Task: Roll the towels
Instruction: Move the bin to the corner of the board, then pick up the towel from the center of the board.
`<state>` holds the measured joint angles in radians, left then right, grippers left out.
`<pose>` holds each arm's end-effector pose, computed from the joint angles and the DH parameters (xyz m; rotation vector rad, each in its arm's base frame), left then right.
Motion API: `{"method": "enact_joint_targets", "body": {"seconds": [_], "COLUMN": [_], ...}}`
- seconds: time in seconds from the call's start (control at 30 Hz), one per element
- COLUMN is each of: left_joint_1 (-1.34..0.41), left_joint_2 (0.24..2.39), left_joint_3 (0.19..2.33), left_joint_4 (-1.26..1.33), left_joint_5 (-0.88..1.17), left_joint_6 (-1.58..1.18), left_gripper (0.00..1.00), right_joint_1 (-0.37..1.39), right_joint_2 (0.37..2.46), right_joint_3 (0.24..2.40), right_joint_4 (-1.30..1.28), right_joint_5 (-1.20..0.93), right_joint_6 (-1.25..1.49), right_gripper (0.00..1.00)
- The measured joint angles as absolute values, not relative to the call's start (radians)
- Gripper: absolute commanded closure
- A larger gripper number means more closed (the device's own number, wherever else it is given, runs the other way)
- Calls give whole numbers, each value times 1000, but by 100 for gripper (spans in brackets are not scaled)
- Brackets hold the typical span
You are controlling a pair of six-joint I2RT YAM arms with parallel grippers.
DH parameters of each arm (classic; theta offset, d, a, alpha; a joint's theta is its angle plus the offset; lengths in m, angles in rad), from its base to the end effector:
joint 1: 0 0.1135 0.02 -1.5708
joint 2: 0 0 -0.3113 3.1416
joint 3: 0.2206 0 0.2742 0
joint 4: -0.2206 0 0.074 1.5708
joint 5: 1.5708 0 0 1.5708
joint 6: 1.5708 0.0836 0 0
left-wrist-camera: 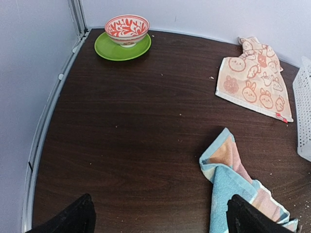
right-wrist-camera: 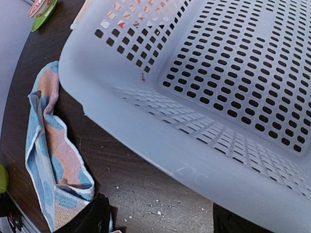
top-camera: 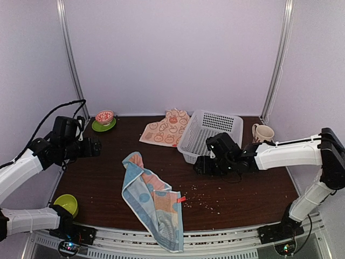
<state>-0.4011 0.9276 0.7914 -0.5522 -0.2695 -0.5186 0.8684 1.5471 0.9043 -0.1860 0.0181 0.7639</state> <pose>0.2167 -0.0677 0.2875 -0.2738 2.2203 -0.1967 0.2397 0.2809 0.1962 -0.1233 2.5285 0.7017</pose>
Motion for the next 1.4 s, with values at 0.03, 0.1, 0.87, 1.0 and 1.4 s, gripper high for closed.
{"method": "enact_joint_targets", "body": {"seconds": [0.03, 0.1, 0.87, 1.0, 1.4], "left_joint_1": [-401, -401, -401, -401, -401], "left_joint_2": [926, 921, 904, 882, 850], "left_joint_3": [791, 791, 702, 683, 632], "left_joint_4": [-553, -553, -573, -582, -579], "left_joint_5": [-270, -270, -249, -236, -189], "left_joint_6": [-520, -525, -599, -617, -677], "left_gripper": [4, 4, 7, 7, 10], "right_joint_1": [857, 833, 602, 785, 1057], "right_joint_2": [1558, 1565, 1699, 1608, 1670], "right_joint_3": [908, 913, 1134, 1131, 1018], "right_joint_4": [-186, -186, -271, -353, -369], "right_joint_5": [17, 20, 17, -3, -94], "right_joint_6": [771, 779, 645, 575, 633], "right_gripper": [27, 26, 8, 17, 46]}}
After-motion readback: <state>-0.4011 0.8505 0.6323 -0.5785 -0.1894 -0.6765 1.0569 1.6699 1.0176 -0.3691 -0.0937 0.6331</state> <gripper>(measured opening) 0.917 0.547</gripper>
